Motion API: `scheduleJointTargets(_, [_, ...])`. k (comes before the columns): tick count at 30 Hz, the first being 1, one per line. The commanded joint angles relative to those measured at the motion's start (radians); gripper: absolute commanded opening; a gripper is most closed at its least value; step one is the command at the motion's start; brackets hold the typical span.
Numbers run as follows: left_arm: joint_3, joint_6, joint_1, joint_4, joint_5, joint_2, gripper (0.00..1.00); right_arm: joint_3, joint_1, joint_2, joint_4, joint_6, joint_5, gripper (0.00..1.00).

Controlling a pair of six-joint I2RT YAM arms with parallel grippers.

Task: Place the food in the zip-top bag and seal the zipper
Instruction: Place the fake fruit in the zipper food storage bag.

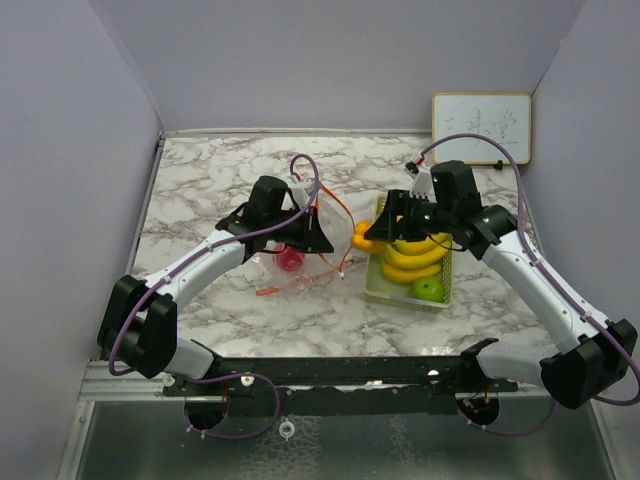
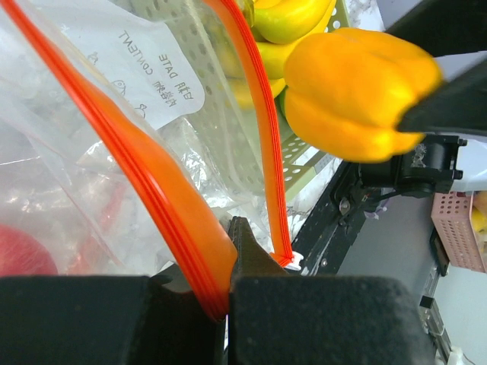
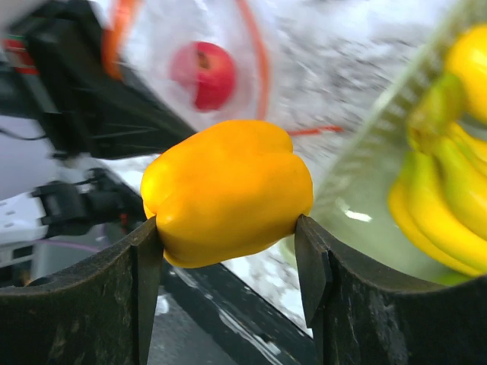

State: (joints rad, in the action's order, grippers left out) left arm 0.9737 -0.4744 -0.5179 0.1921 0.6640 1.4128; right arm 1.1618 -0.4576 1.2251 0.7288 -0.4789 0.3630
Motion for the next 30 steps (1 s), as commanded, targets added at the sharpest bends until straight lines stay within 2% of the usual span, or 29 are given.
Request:
scheduleJointTargets(1, [0.005,-0.01,-0.011,-0.034,-0.001,-0.024,0.0,-0.011,-0.004,-0.017,-0.267,-0.074,0.255,0.46])
scheduleJointTargets(4, [-0.001,-0.018,-0.016,-0.055,0.019,-0.038,0.0,-0.058,-0.004,0.006,-0.427,-0.133,0.288,0.46])
scheduleJointTargets(7, [-0.01,-0.035,-0.019,-0.082,0.039,-0.059,0.0,-0.083,-0.004,0.047,-0.526,-0.154,0.249,0.46])
scheduleJointTargets(12, [-0.013,-0.049,-0.019,-0.094,0.05,-0.087,0.0,-0.115,-0.004,0.129,-0.568,-0.153,0.18,0.45])
scheduleJointTargets(16, [-0.02,-0.06,-0.019,-0.105,0.054,-0.097,0.0,-0.117,-0.004,0.146,-0.523,-0.126,0.144,0.45])
scheduleJointTargets(20, [-0.001,-0.047,-0.02,-0.084,0.043,-0.092,0.0,-0.078,-0.004,0.067,-0.404,-0.094,-0.04,0.5])
scheduleJointTargets(24, [0.043,-0.006,-0.019,-0.026,0.018,-0.073,0.0,0.031,-0.004,0.039,-0.102,-0.027,-0.238,0.55])
scheduleJointTargets(25, [0.057,0.005,-0.019,-0.016,0.019,-0.066,0.0,0.054,-0.004,0.038,-0.012,-0.019,-0.281,0.58])
scheduleJointTargets(27, [0.063,0.013,-0.02,-0.011,0.024,-0.054,0.0,0.055,-0.004,0.036,0.144,-0.003,-0.341,0.72])
scheduleJointTargets(30, [0.058,0.015,-0.02,-0.023,0.033,-0.045,0.0,-0.008,-0.004,0.013,0.309,-0.01,-0.392,0.8])
